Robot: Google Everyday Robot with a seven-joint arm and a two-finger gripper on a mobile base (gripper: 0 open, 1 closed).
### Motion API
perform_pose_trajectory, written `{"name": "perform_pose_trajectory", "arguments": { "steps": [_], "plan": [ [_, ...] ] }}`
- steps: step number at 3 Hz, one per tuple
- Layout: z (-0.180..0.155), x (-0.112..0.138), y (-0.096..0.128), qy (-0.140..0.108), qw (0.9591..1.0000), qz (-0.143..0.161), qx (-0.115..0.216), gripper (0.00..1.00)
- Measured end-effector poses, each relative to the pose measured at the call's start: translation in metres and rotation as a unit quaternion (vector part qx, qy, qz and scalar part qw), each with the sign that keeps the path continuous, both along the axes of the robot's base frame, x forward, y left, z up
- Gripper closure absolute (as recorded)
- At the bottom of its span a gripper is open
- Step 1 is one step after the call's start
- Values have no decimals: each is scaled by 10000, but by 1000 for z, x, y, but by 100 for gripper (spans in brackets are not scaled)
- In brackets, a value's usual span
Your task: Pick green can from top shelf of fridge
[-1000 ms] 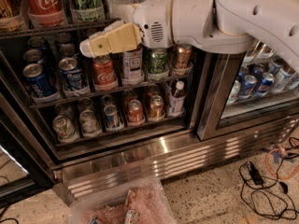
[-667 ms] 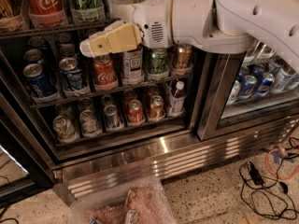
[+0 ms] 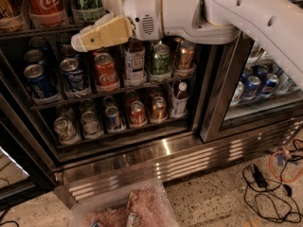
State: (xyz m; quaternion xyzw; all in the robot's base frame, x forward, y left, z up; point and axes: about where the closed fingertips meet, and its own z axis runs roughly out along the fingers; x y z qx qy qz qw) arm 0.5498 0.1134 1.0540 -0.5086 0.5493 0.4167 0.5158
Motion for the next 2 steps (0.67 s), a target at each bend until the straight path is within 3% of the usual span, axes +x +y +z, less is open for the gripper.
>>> {"name": "perform_pose_trajectory", "arguments": {
  "steps": [2],
  "plan": [
    [3,-2,16,-126,9991,398,72,0]
  ]
}}
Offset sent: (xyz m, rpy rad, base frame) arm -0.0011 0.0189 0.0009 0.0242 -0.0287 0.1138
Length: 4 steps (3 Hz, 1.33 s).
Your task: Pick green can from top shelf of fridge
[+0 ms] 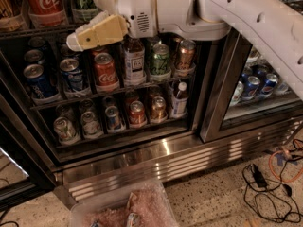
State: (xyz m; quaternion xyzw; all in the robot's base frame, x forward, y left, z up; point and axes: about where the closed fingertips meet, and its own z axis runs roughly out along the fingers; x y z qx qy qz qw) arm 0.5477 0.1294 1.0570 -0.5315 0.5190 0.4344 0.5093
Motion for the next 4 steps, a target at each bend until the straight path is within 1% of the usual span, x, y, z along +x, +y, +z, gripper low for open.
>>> {"name": "perform_pose_trajectory", "arguments": {
  "steps": [1,2,3,4],
  "plan": [
    [-5,6,0,13,10000,-6,56,0],
    [-4,9,-4,-135,9995,-283,82,0],
    [1,17,-8,-357,9971,-663,90,0],
    [4,31,-11,-483,9948,-891,71,0]
  ]
}}
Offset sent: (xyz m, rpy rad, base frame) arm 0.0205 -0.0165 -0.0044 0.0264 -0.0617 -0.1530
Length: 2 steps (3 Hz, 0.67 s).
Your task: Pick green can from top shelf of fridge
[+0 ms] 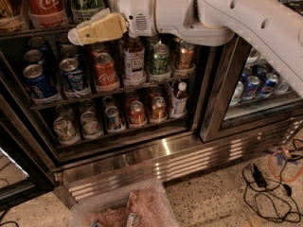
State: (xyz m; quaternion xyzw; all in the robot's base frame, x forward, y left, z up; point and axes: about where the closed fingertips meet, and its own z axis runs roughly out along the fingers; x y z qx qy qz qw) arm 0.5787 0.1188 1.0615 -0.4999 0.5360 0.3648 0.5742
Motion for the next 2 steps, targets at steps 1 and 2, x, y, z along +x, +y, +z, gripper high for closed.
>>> {"name": "perform_pose_trajectory", "arguments": {
  "steps": [1,2],
  "plan": [
    [-1,29,6,-100,9998,-159,-50,0],
    [0,29,17,-130,9999,-79,15,0]
  ]
}}
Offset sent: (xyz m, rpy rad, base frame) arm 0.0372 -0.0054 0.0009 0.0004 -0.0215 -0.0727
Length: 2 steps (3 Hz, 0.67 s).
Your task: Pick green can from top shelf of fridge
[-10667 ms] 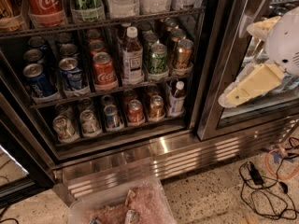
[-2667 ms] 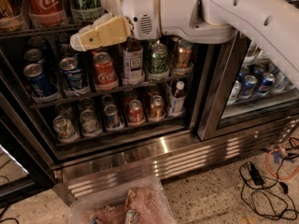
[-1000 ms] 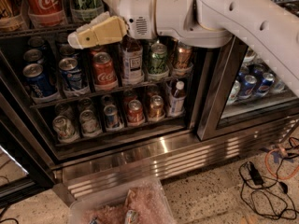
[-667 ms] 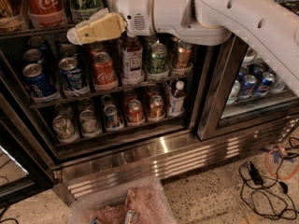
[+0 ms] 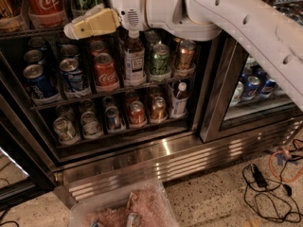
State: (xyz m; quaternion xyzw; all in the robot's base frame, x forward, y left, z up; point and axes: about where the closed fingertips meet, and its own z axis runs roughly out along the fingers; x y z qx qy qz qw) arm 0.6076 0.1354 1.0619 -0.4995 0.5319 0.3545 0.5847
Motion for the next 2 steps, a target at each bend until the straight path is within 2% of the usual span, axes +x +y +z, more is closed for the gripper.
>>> {"name": "perform_pose_trajectory", "arguments": {
  "steps": [1,2],
  "plan": [
    [1,-1,12,-8,10000,50,36,0],
    [3,-1,20,-26,10000,-29,0,0]
  ]
}}
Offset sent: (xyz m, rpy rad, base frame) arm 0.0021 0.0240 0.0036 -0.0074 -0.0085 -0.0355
